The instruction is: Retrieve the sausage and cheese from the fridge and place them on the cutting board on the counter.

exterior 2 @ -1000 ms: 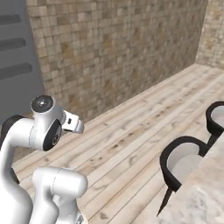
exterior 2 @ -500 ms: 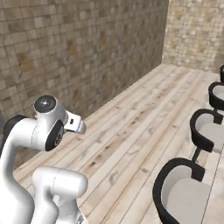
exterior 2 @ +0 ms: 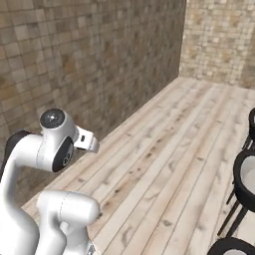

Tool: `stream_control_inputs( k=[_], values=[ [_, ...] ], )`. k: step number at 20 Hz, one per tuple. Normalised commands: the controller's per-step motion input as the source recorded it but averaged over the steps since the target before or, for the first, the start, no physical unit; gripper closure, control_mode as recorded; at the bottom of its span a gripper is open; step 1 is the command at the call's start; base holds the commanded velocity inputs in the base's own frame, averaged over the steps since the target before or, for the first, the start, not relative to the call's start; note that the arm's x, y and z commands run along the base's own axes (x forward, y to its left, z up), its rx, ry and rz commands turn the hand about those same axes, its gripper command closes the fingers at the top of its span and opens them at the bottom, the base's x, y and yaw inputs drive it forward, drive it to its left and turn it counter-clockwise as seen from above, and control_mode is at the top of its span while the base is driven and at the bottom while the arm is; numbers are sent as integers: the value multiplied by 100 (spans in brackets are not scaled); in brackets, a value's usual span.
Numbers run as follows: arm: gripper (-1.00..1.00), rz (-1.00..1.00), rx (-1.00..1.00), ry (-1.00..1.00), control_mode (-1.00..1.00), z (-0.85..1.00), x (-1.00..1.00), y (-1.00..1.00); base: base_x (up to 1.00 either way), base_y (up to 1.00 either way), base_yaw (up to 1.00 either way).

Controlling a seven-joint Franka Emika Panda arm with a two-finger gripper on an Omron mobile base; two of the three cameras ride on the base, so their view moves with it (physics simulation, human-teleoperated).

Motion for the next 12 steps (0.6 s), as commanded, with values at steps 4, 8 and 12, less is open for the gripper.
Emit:
stream_control_inputs(
  k=[4, 8, 12],
  values=[
    [-100, 0, 0, 0, 100, 0, 0, 0, 92, 12, 25],
    [-100, 0, 0, 0, 100, 0, 0, 0, 83, 0, 41],
    [-100, 0, 0, 0, 100, 0, 0, 0, 84, 0, 52]
  ],
)
